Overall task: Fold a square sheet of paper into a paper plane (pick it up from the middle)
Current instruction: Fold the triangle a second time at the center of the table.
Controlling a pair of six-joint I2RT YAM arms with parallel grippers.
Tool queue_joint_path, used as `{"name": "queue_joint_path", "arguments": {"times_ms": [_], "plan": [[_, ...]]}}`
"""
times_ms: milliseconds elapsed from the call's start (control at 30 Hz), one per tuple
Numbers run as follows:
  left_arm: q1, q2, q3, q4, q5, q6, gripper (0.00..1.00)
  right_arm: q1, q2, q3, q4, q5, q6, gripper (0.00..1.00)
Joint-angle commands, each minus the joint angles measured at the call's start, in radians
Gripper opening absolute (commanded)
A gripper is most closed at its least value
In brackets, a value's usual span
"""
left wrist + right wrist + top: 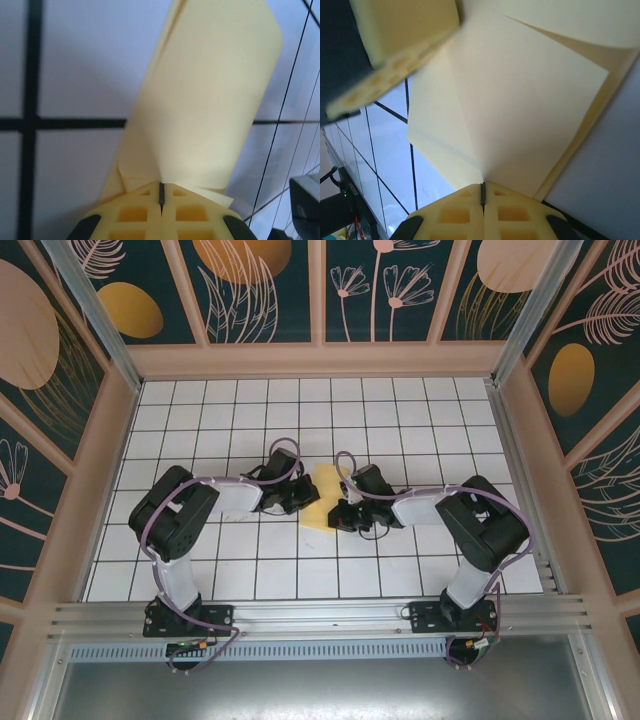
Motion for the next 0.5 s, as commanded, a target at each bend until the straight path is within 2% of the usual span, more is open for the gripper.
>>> {"name": "queue_joint_path", "arguments": {"times_ms": [0, 300, 467], "plan": [[0.036, 0.028, 0.033, -0.033, -0.054, 0.035, 0.03, -0.012, 0.018, -0.053, -0.158, 0.05, -0.032, 0.0], [0.08, 0.026, 0.071, -0.095, -0.059, 0.084, 0.04, -0.012, 0.017, -0.036, -0.162, 0.032, -0.04, 0.0], [0.079, -0.067, 0.094, -0.101, -0.046, 0.093, 0.06, -0.012, 0.018, -0.003, -0.173, 0.031, -0.048, 0.0]]}}
